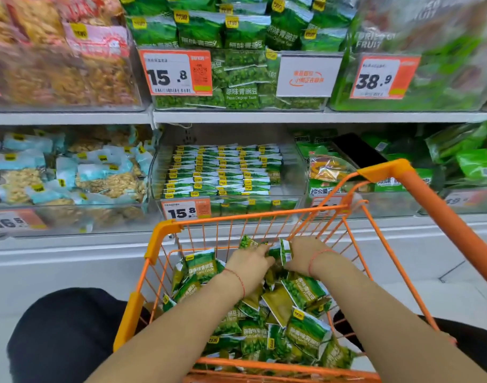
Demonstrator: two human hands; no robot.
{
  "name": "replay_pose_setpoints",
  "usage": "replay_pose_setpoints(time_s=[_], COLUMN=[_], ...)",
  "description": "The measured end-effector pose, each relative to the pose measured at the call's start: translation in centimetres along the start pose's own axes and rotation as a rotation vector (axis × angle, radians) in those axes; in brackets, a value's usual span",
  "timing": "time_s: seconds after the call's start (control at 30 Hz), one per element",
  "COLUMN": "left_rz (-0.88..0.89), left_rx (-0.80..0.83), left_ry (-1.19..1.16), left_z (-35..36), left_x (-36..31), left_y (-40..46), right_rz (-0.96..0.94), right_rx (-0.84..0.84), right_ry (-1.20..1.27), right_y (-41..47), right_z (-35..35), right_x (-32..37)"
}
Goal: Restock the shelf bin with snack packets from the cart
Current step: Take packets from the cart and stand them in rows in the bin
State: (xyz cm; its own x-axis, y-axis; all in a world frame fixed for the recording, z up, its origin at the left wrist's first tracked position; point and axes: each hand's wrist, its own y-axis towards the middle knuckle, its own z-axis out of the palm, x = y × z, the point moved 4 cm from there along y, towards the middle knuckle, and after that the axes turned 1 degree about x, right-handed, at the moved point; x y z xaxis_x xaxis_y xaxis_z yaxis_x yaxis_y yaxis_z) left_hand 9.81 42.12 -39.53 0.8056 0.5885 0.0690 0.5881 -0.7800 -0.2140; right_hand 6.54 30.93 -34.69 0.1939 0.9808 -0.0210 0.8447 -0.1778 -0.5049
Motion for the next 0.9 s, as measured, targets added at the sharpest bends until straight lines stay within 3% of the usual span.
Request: replay_pose_setpoints(time_s=[0.1, 0.2, 0.27, 0.37, 0.5, 0.67, 0.9], left_rz=[0.065, 0.079, 0.0, -0.191, -0.361, -0.396, -0.346], left_rx=[-0.073, -0.143, -0.212, -0.273, -0.314, -0.268, -0.35], left_ry=[0.022, -0.117, -0.294, -0.768, -1.302, -1.576, -1.728], left_z=[0.1, -0.7, -1.8, -2.6, -1.9, -2.2, -3.1], left_x=[0.9, 2.2, 3.2, 5.1, 6.9, 7.6, 7.6], left_y=[-0.3, -1.3, -2.4, -4.1, -5.1, -5.5, -6.2], right_rz=[0.086, 0.126, 0.127, 0.137, 0.231, 0.212, 0.152], right_rx=[0.024, -0.097, -0.179, -0.198, -0.209, -0.25, -0.253], right_ry=[0.077, -0.032, -0.041, 0.058, 0.532, 1.353, 1.652], right_y=[1.2, 1.8, 1.9, 1.9, 1.2, -2.0, -4.1], right_z=[1.9, 3.0, 3.6, 3.3, 0.7, 0.8, 1.3], right_x=[0.1, 0.0, -0.2, -0.2, -0.7, 0.3, 1.8])
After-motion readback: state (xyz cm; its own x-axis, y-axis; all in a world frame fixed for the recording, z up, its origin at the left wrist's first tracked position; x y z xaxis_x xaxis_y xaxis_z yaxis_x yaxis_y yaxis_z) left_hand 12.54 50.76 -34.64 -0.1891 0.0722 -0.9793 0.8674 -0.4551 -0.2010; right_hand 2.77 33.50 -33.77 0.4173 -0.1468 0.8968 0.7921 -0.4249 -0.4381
